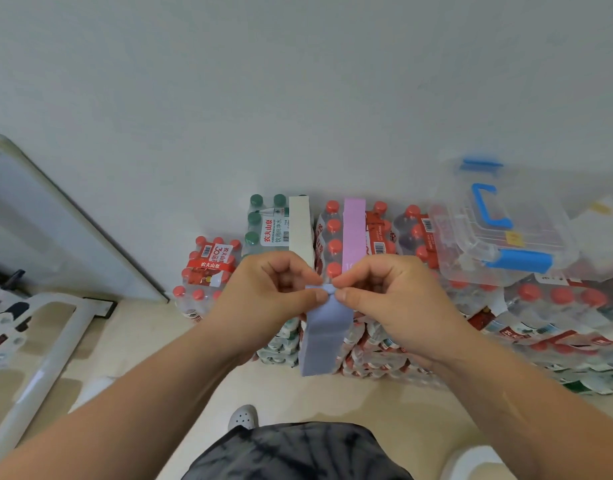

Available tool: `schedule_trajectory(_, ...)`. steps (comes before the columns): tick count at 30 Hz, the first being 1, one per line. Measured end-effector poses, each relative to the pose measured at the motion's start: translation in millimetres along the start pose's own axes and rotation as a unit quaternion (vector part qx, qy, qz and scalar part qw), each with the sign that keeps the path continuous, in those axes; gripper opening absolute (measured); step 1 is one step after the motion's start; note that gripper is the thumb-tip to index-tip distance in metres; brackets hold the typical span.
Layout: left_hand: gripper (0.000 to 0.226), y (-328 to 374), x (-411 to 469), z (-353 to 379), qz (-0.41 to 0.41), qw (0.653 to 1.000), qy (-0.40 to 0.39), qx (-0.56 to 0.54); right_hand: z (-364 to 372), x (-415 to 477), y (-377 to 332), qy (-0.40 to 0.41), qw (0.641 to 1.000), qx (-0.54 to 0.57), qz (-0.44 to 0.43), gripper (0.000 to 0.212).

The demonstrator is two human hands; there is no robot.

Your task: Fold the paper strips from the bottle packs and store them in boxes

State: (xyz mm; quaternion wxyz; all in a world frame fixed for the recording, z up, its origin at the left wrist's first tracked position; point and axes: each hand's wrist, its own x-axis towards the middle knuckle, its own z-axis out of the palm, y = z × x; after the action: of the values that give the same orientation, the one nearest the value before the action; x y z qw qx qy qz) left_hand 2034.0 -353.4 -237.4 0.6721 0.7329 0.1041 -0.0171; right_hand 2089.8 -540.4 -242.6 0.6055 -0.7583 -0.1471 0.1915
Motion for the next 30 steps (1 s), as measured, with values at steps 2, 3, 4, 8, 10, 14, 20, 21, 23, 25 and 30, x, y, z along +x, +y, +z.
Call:
schedule_trajectory(2,0.021,1,-2,2,0.022,0.999,0.007,0.024,1,-3,3,0.0,1.0,0.018,-0.005,0.025)
schedule_trajectory(3,0.02,1,-3,2,0.031,0.999,0.011,0.035,2,-4,5,0.004,1.0,0.029,-0.004,0.028)
schedule_trajectory(4,0.017,2,-4,4,0.037,0.998,0.014,0.046,2,-5,6,0.012,0.999,0.039,-0.003,0.029)
schedule_trajectory(8,0.014,3,-5,8,0.035,0.997,0.028,0.057,6,-8,11,0.048,0.996,0.076,0.006,0.019)
schedule_trajectory(10,0.017,6,-5,11,0.035,0.997,0.033,0.06,6,-10,11,0.052,0.995,0.09,0.009,0.016)
schedule_trajectory(14,0.028,7,-2,16,0.044,0.996,0.044,0.063,3,-9,11,0.06,0.995,0.081,0.011,0.009)
schedule_trajectory(20,0.029,6,2,18,0.047,0.997,0.035,0.048,3,-8,9,0.074,0.993,0.096,0.002,0.008)
schedule_trajectory(21,0.028,7,3,18,0.047,0.997,0.033,0.043,3,-8,9,0.077,0.992,0.095,-0.003,0.01)
schedule_trajectory(23,0.026,7,3,18,0.041,0.999,0.023,0.023,4,-7,10,0.083,0.992,0.092,-0.016,0.017)
schedule_trajectory(25,0.024,7,2,19,0.03,0.999,0.012,-0.007,3,-7,10,0.084,0.992,0.096,-0.024,0.024)
schedule_trajectory(30,0.022,6,3,21,0.027,0.999,0.01,-0.036,2,-6,8,0.077,0.992,0.099,-0.026,0.023)
